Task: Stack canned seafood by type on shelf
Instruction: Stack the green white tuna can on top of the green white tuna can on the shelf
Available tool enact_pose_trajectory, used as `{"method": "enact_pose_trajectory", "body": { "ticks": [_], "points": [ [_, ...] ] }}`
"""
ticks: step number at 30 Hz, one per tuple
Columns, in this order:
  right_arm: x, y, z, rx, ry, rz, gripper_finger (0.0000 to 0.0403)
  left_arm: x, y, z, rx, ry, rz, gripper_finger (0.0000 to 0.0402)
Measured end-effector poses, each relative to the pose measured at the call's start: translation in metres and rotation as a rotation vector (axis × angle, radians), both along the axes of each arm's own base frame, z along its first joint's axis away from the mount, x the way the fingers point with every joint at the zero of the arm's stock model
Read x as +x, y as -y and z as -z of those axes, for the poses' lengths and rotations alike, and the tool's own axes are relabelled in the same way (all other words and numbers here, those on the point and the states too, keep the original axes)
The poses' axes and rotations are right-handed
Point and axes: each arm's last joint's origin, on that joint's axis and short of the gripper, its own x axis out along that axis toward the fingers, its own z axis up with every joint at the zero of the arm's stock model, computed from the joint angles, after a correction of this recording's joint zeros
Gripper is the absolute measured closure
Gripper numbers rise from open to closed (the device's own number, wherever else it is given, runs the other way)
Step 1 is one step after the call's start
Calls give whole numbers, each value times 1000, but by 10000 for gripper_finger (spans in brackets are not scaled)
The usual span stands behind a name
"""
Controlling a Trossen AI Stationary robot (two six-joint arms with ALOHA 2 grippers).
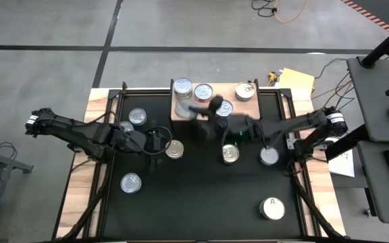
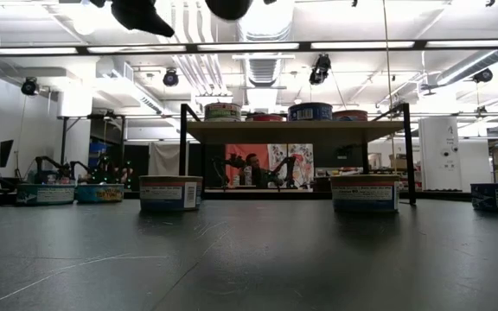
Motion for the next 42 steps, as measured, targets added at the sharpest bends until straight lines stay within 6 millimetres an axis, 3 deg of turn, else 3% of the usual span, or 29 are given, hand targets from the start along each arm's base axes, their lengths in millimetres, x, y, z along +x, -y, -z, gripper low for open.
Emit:
{"method": "enact_pose_trajectory", "body": {
  "ticks": [5,9,17,22,26,34,42],
  "points": [
    [2,41,4,113,47,73,271,-12,-9,-9,201,27,-76,104],
    [0,59,4,145,71,126,272,-18,-13,-16,282,53,-97,115],
    [4,63,-8,126,-17,165,271,-18,-16,-14,268,62,-257,122],
    [19,69,2,53,-209,194,266,-13,-15,-7,210,40,-301,123],
    [32,76,4,3,-268,289,267,-10,-14,3,168,-5,-346,123],
    [58,93,25,-73,-367,335,263,-23,-23,14,285,-47,-646,123],
    [72,110,50,-134,-477,352,268,-29,-24,18,278,-83,-688,123]
  ]
}}
